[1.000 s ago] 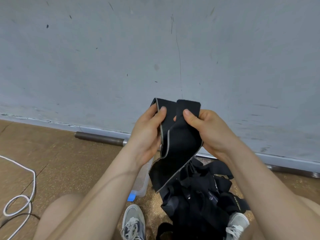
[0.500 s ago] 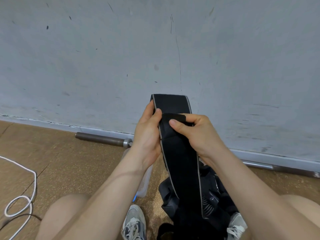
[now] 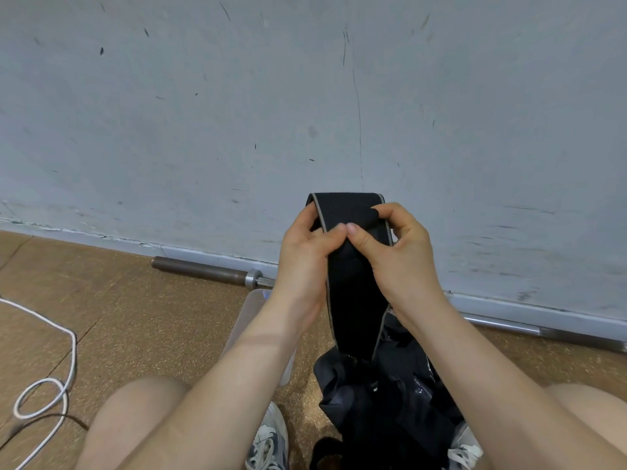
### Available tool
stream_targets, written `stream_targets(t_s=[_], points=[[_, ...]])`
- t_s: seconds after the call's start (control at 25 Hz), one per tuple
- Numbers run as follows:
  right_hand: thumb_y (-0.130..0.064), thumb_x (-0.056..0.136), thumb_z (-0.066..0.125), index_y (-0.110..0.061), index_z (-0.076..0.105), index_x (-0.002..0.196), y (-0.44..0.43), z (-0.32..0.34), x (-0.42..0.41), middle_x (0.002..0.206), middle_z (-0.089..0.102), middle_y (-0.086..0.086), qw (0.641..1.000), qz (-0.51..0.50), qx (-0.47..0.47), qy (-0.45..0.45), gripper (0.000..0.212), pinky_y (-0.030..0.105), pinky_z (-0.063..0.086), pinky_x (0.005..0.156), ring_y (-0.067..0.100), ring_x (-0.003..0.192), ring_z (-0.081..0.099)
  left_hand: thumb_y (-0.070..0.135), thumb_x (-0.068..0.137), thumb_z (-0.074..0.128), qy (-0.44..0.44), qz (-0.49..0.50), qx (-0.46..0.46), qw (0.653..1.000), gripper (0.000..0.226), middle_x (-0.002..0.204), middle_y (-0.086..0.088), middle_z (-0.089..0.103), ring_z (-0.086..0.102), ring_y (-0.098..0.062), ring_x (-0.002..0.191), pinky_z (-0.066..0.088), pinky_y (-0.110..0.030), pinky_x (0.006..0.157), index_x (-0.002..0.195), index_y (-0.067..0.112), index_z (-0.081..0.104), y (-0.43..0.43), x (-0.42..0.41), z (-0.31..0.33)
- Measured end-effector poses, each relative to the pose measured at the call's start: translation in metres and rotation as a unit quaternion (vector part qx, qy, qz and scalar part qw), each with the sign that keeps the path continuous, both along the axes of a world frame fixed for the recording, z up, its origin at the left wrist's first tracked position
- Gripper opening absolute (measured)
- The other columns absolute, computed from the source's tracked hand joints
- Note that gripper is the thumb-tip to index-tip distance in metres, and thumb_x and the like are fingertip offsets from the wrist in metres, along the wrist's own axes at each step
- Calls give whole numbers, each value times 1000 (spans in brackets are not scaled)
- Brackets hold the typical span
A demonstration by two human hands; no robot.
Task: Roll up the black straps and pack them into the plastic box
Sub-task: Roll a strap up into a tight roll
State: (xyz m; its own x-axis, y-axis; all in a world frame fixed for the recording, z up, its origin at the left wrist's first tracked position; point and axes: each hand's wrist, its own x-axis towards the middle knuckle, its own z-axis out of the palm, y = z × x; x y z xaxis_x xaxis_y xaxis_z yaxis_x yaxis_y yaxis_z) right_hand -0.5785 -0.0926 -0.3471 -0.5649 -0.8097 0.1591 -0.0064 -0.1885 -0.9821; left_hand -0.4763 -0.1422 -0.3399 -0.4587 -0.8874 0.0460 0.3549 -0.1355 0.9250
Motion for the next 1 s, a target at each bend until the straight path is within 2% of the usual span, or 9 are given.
stream_targets(t_s=[0.12, 0.28, 0.36, 0.48, 0.6, 0.68, 0.8, 0.92, 1.0], points=[[-13, 88, 72, -20, 55, 88, -3, -6, 0, 92, 68, -3, 999, -34, 13, 16, 19, 31, 58, 70, 12, 83, 68, -3, 99, 45, -39, 16, -7, 999, 27, 108, -18, 71, 70, -28, 96, 58, -37, 86, 122, 2, 59, 5, -5, -4], [-20, 92, 68, -30, 44, 102, -3, -9, 0, 102, 71, 4, 998, -31, 48, -14, 28, 41, 61, 76, 19, 87, 72, 1, 100, 46, -93, 79, -48, 991, 25, 107, -13, 73, 70, -26, 101, 56, -43, 93, 113, 12, 64, 6, -8, -9], [-27, 93, 68, -27, 49, 113, -2, -9, -3, 95, 74, 3, 995, -20, 99, 3, 28, 42, 61, 78, 19, 84, 73, 9, 97, 50, -120, 118, -76, 983, 20, 105, -11, 73, 69, -28, 101, 54, -51, 94, 105, 17, 66, 4, -9, -16], [-28, 97, 60, -16, 65, 100, -3, -8, -4, 87, 73, 3, 992, -4, 118, 55, 13, 45, 59, 80, 20, 82, 71, 33, 92, 54, -193, 162, -134, 958, 27, 103, -8, 71, 67, -26, 99, 54, -51, 89, 107, 12, 63, 4, -9, -19], [-25, 102, 50, -12, 56, 93, -2, -13, 11, 78, 62, -2, 990, -62, 92, 84, 16, 27, 50, 66, 6, 70, 60, 31, 99, 54, -246, 190, -205, 928, 18, 82, 3, 66, 64, -16, 79, 54, -43, 74, 100, 12, 54, 9, -13, -19], [-26, 102, 48, -14, 51, 93, -2, -18, 19, 79, 59, -6, 990, -75, 100, 68, 15, 20, 44, 63, 2, 67, 56, 28, 100, 51, -272, 193, -226, 915, 17, 76, 7, 61, 62, -18, 74, 52, -45, 69, 98, 11, 48, 13, -17, -24], [-20, 101, 48, -13, 47, 87, -3, -24, 20, 75, 56, -3, 985, -81, 116, 98, 16, 33, 45, 66, 12, 67, 52, 22, 101, 50, -252, 180, -180, 934, 11, 76, 7, 60, 61, -13, 72, 54, -41, 69, 95, 13, 48, 19, -21, -30], [-16, 101, 47, -15, 46, 88, -4, -14, 11, 72, 55, -8, 979, -88, 85, 164, 14, 29, 43, 63, 6, 65, 51, 17, 99, 54, -144, 130, -71, 979, 4, 93, 1, 71, 69, -12, 90, 57, -35, 82, 101, 17, 58, 17, -17, -23], [-20, 102, 46, -13, 49, 89, -6, -7, 0, 77, 58, -5, 975, -67, 99, 190, 15, 32, 43, 64, 11, 70, 55, 14, 95, 61, -140, 74, -56, 986, 15, 99, 1, 73, 70, -16, 95, 57, -39, 87, 107, 22, 61, 15, -13, -16]])
